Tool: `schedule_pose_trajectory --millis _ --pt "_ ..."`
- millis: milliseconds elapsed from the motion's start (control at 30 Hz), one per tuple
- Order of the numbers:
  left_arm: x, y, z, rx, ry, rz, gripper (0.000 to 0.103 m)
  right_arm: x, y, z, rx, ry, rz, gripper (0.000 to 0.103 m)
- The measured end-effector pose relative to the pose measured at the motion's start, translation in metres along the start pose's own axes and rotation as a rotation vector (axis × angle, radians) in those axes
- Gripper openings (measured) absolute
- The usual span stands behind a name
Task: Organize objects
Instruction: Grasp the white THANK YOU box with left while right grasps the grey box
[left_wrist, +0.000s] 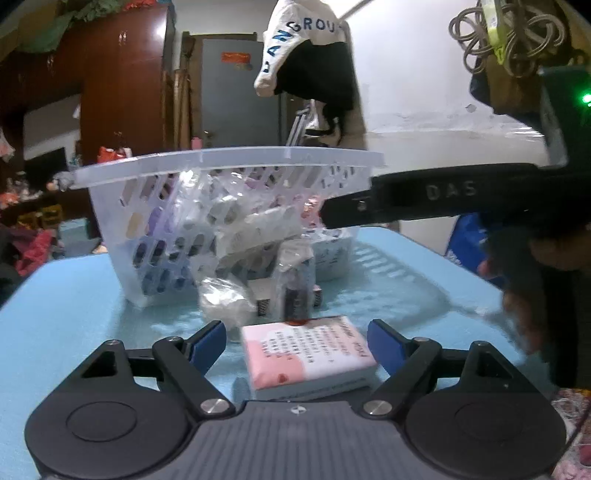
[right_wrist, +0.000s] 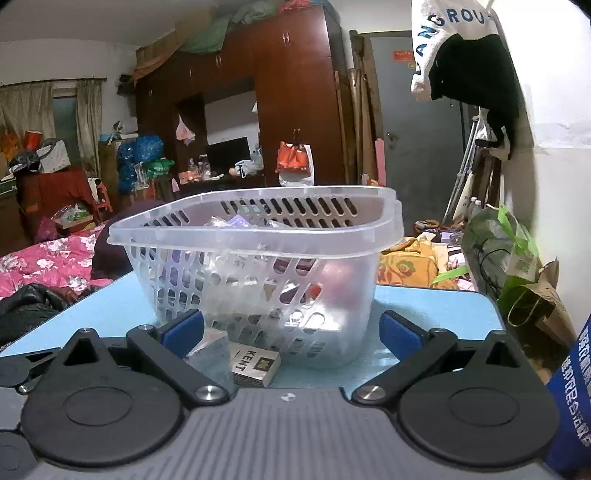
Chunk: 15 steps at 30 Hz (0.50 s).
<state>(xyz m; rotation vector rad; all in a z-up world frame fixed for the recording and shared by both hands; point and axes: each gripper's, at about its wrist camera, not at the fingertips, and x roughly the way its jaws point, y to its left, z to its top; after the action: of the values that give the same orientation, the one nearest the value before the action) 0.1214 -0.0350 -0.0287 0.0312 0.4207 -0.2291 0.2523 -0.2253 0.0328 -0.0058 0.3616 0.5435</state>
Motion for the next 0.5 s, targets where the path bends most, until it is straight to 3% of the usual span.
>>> schedule_pose_trajectory --millis 167,300,500 --pt "0.01 -0.004 -0.007 0.017 0.041 -0.01 0.084 -0.001 -0.007 -0.004 0.041 -0.01 0.016 0.103" --pt "-0.006 0.004 -0.008 -0.016 -0.01 -0.023 0.083 0.0 -0.007 -0.008 0.057 0.0 0.044 0.103" --pt "-0.042 0.035 -0.013 -0.035 -0.072 0.014 0.083 0.006 0.021 -0.013 -0.09 0.027 0.034 0.101"
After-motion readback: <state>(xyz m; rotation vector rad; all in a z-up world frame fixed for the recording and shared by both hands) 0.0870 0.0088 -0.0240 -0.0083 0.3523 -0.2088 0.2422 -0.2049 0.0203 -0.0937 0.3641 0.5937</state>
